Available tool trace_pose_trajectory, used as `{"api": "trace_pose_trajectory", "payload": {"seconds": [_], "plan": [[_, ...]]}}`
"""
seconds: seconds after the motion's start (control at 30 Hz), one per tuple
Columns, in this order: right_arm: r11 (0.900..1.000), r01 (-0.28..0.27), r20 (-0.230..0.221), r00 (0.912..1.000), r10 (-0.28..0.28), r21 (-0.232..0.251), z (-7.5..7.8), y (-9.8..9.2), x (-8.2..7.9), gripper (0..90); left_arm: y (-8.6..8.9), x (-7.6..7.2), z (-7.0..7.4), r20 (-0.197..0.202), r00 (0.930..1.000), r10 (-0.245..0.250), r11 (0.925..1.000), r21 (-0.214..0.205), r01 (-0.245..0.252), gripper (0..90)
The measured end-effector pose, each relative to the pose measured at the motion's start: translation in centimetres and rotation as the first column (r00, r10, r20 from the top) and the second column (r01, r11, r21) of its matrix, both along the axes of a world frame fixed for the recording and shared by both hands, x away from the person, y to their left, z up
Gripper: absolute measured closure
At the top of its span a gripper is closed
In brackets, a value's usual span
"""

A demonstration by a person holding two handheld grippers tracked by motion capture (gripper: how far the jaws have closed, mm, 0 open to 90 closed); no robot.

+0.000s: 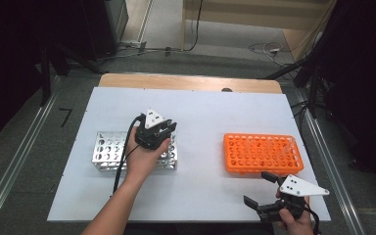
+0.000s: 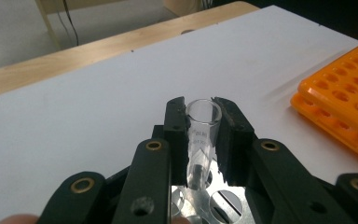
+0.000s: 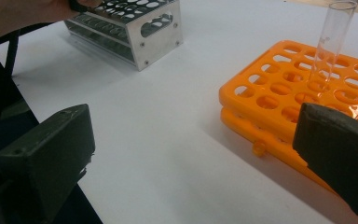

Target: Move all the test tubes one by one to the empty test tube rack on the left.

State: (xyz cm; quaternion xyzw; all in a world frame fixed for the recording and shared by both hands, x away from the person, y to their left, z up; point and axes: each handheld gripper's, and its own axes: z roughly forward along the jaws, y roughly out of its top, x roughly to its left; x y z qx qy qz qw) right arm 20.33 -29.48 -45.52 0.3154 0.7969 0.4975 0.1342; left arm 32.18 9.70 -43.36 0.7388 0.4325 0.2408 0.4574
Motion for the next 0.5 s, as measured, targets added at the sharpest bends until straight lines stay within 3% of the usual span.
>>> {"api": "trace_pose_trajectory", "payload": {"seconds": [0.37,0.5], "plan": [[1.0,-0.001,-0.002,1.0,0.001,-0.003,-0.07,0.07,0.08,0.0,0.0,0.54,-0.31,-0.086,0.9961,-0.018,0.9998,0.009,0.019,74.6],[1.0,-0.002,-0.001,1.0,0.002,-0.005,-0.09,0.1,0.12,0.0,0.08,0.59,-0.29,-0.096,0.9951,-0.025,0.9997,-0.006,0.025,72.6]]}}
